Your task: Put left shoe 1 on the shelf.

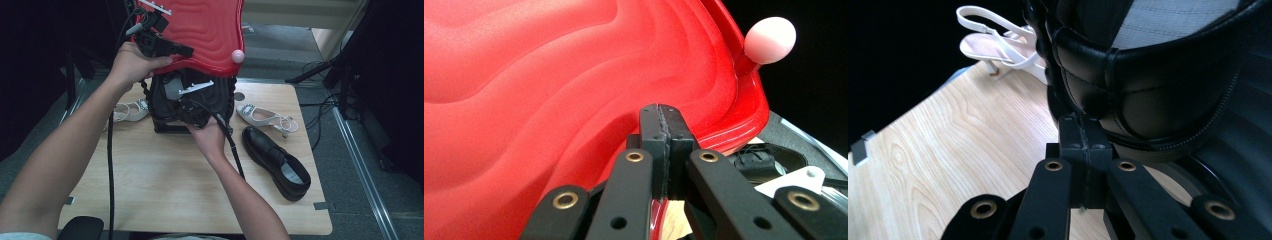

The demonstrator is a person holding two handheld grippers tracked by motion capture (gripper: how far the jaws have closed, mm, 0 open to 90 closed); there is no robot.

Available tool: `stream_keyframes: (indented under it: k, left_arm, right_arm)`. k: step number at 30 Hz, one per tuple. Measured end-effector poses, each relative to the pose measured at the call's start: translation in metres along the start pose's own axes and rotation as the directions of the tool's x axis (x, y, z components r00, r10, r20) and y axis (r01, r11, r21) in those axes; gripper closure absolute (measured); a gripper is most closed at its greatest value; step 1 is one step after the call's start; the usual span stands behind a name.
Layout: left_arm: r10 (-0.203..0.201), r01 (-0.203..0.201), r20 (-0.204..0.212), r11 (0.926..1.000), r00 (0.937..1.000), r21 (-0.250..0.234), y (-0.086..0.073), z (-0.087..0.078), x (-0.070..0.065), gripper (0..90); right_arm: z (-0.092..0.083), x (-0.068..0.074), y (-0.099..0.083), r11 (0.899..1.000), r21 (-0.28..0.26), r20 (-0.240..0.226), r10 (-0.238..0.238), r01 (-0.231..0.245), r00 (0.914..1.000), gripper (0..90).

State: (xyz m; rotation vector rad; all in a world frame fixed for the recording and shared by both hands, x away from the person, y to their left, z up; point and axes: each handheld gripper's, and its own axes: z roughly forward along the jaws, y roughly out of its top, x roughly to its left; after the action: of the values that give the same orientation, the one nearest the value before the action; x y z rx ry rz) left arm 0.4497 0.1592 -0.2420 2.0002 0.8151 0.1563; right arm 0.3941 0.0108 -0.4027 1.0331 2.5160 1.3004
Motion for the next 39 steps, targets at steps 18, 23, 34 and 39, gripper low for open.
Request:
stream_keyframes:
  k: [18,23,34,39]
  left_arm:
    - [0.03,-0.03,-0.025,0.9994,0.9993,-0.018,-0.002,0.0,-0.003,90.0]
    - [0.024,-0.024,-0.028,0.9997,0.9993,-0.008,0.0,-0.001,-0.003,89.5]
    - [0.059,-0.059,0.001,0.9982,0.9983,0.013,-0.004,-0.022,-0.026,56.4]
    - [0.052,-0.053,0.026,0.9986,0.9983,0.009,-0.021,-0.028,-0.032,50.5]
  right_arm:
    - [0.028,0.009,0.007,1.0,0.004,-0.037,0.013,-0.013,0.9992,90.0]
    - [0.016,0.007,0.001,1.0,-0.008,-0.052,-0.002,0.002,0.9987,86.9]
    - [-0.023,-0.005,-0.035,0.998,-0.035,-0.145,-0.052,0.047,0.9881,64.5]
    - [-0.039,-0.009,-0.047,0.999,-0.037,-0.167,-0.038,0.032,0.9852,61.6]
